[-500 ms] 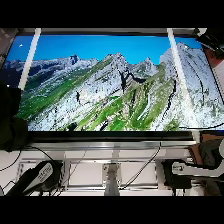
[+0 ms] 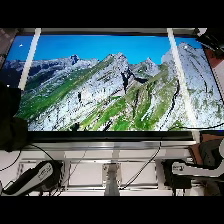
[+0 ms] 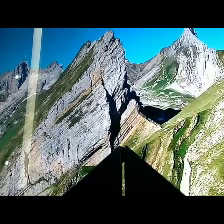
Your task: Fold the clothes and pants, and hang the long-sleeved shirts on hangers.
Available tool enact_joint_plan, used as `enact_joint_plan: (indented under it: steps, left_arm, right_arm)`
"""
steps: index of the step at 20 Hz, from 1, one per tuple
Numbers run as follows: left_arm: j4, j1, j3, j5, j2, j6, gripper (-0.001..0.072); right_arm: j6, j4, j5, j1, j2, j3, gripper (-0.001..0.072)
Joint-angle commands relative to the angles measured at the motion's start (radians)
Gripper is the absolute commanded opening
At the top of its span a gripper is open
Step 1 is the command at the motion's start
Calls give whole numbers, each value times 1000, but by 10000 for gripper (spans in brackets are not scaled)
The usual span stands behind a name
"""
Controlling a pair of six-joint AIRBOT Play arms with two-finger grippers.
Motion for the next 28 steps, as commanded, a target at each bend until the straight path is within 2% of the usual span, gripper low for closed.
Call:
enact_joint_plan:
  steps: [1, 4, 6, 7, 12, 19, 20, 22, 24, 28]
  left_arm:
    - [32, 10, 0, -23, -80, 25, 520]
    - [57, 38, 0, -33, -162, 25, 570]
    - [76, 47, 0, -16, -207, 25, 677]
    - [103, 48, 0, -6, -224, 25, 689]
    - [211, 50, 0, 111, -280, 25, 689]
    - [231, 95, 0, 114, -347, 24, 680]
    - [232, 101, 0, 117, -351, 24, 627]
    - [231, 109, 0, 117, -352, 24, 267]
    - [230, 111, 0, 117, -352, 24, 11]
    - [204, 95, 1, 109, -338, 19, 7]
  right_arm:
    - [0, 0, 0, 0, 0, 1, 32]
    - [0, 0, 0, 0, 0, 1, 32]
    - [0, 0, 0, 0, 0, 1, 32]
    - [0, 0, 0, 0, 0, 1, 32]
    - [0, 0, 0, 0, 0, 1, 32]
    - [0, 0, 0, 0, 0, 1, 32]
    - [0, 0, 0, 0, 0, 1, 32]
    - [0, 0, 0, 0, 0, 1, 32]
    - [0, 0, 0, 0, 0, 1, 32]
    - [0, 0, 0, 0, 0, 1, 32]
